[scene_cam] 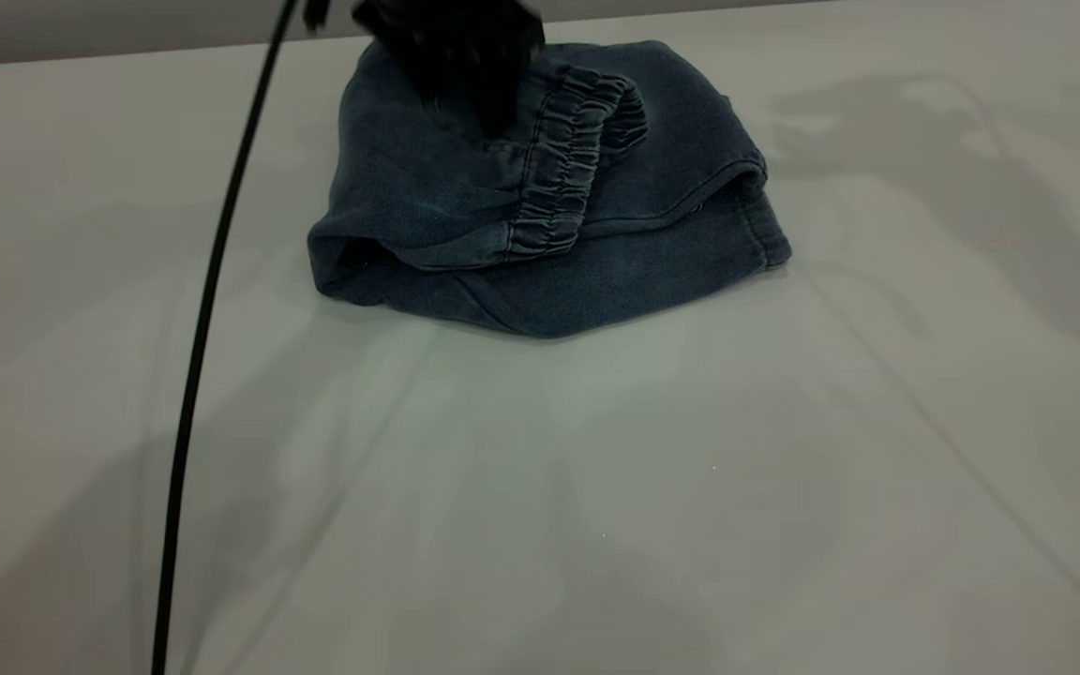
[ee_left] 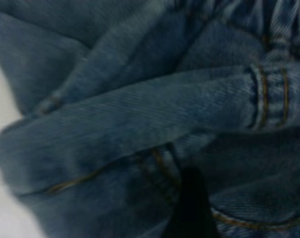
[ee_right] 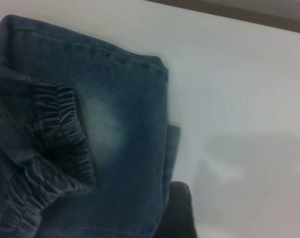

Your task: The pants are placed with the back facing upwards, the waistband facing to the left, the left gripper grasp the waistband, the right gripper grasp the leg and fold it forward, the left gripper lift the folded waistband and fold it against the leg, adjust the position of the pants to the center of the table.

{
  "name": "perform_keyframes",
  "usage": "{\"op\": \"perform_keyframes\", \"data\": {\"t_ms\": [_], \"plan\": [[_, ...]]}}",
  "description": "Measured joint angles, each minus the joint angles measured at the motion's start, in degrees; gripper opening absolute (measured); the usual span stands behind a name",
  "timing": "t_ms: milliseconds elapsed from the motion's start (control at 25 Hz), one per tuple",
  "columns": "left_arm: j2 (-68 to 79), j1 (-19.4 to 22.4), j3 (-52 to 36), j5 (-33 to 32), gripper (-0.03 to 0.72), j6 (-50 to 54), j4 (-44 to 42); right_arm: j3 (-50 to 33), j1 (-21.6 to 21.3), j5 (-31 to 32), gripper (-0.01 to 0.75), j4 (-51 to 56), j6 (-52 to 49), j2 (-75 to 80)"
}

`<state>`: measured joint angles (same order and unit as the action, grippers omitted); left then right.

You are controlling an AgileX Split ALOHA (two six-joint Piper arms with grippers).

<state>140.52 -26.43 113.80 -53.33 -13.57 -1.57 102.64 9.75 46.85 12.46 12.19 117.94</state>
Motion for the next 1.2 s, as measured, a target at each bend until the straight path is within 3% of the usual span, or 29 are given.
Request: {"op": "perform_keyframes", "data": {"t_ms": [440, 800, 1000, 1200], "plan": [[4.5, 0.0, 0.1, 2.7, 0.518, 0.9, 2.5, 0.0, 0.0, -0.8, 0.533, -0.1, 0.0, 0.0], [4.5, -0.9, 0.3, -8.8, 0.519, 3.9, 14.6, 0.0, 0.0, -2.1, 0.533, -0.2, 0.1, 0.0], [4.5, -1.3, 0.6, -12.8, 0.519, -0.2, 11.2, 0.0, 0.0, -1.9, 0.533, -0.4, 0.1, 0.0], [4.5, -1.4, 0.6, -14.0, 0.519, -1.9, 1.0, 0.0, 0.0, -1.9, 0.533, -0.4, 0.1, 0.0]]}}
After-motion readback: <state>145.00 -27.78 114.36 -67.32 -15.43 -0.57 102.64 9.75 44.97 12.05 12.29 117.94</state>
